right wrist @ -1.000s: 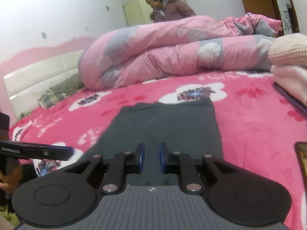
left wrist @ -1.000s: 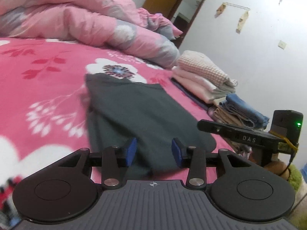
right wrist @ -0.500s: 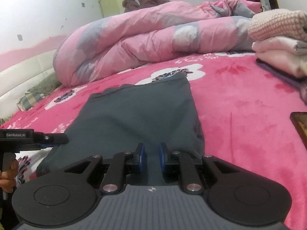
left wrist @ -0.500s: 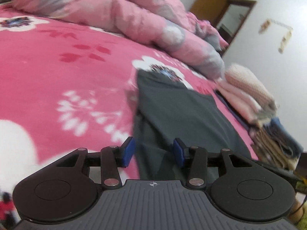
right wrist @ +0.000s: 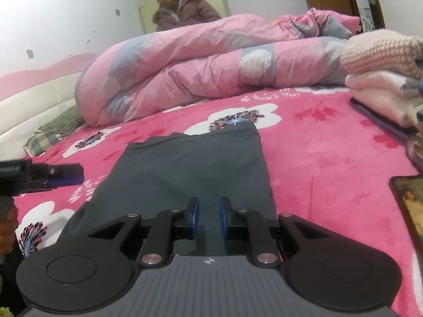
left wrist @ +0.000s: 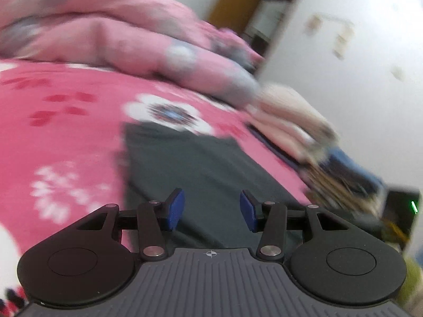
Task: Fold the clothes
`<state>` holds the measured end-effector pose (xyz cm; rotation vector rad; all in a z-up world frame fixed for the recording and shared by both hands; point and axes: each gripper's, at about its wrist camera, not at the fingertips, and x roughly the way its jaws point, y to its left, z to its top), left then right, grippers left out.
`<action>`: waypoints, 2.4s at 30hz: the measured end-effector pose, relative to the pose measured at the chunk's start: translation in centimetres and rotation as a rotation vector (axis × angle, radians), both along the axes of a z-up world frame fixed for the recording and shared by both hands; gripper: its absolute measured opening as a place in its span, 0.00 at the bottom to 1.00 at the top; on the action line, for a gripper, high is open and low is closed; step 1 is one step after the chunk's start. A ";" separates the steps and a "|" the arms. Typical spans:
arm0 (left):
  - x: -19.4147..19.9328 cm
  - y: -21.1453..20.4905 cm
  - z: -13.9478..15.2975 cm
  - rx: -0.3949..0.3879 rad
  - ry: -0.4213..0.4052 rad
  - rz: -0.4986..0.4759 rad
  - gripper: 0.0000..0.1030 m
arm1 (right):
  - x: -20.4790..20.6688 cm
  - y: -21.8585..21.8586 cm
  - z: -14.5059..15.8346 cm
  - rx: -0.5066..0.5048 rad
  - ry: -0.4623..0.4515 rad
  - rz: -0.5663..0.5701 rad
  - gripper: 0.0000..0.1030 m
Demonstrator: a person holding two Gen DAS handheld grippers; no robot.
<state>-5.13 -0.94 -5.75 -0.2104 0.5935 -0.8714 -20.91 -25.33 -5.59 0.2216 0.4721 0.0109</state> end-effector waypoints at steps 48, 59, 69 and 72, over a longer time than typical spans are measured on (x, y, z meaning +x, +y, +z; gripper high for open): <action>-6.6 1.0 -3.5 0.796 -0.528 -0.132 0.06 | -4.8 -2.8 -0.9 0.146 0.054 -0.145 0.30; -5.0 3.5 1.7 0.341 -0.288 0.120 0.20 | -3.9 -1.8 0.0 0.103 0.018 -0.095 0.30; -2.9 -1.8 -1.4 0.134 -0.052 0.008 0.25 | -3.3 1.1 0.7 -0.048 -0.002 -0.055 0.30; -2.0 -1.0 -2.9 0.136 0.014 0.043 0.25 | -3.0 1.0 -0.1 -0.066 0.015 -0.044 0.30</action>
